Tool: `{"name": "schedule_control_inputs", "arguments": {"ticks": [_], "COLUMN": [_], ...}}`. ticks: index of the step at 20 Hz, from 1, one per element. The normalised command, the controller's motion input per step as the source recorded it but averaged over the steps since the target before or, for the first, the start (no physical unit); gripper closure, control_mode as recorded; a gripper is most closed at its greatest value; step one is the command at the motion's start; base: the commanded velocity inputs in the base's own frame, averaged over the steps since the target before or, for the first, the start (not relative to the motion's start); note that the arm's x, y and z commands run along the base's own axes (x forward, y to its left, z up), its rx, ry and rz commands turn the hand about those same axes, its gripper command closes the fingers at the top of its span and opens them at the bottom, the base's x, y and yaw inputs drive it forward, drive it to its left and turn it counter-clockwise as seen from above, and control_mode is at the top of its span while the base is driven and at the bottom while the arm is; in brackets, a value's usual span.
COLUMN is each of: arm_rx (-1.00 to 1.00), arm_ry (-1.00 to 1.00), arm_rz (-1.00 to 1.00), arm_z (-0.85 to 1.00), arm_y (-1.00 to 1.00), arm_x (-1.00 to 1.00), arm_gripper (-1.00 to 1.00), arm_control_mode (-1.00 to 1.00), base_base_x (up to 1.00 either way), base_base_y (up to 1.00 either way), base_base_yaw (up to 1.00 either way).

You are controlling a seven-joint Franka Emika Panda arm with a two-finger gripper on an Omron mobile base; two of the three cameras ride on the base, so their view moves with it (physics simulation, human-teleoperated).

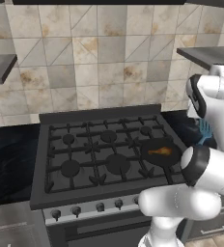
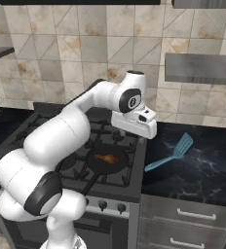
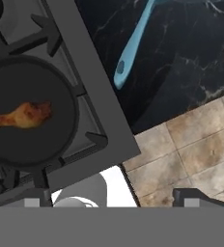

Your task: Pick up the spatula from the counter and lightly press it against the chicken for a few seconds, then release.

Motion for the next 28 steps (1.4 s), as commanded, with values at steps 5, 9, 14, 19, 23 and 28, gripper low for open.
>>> {"name": "schedule_control_inputs", "arguments": {"ticks": [5, 9, 14, 19, 23, 28], "arm_rx": [0.00, 0.00, 0.02, 0.10, 0.11, 0.05], "arm_ry": [0.11, 0.09, 0.10, 0.10, 0.13, 0.13], "arm_rz": [-0.03, 0.00, 0.00, 0.00, 0.00, 0.00], "arm_z": [-0.23, -0.28, -0.19, -0.19, -0.28, -0.26], "arm_y": [-0.28, -0.22, -0.22, -0.20, -0.16, -0.12], "arm_x": [0.22, 0.23, 0.24, 0.20, 0.26, 0.27], "arm_gripper": [-1.00, -1.00, -1.00, -1.00, -1.00, -1.00], "arm_control_mode": [-1.00, -1.00, -1.00, -1.00, -1.00, -1.00], "base_base_x": [0.00, 0.00, 0.00, 0.00, 0.00, 0.00], "base_base_y": [0.00, 0.00, 0.00, 0.00, 0.00, 0.00], "base_base_yaw": [0.00, 0.00, 0.00, 0.00, 0.00, 0.00]}}
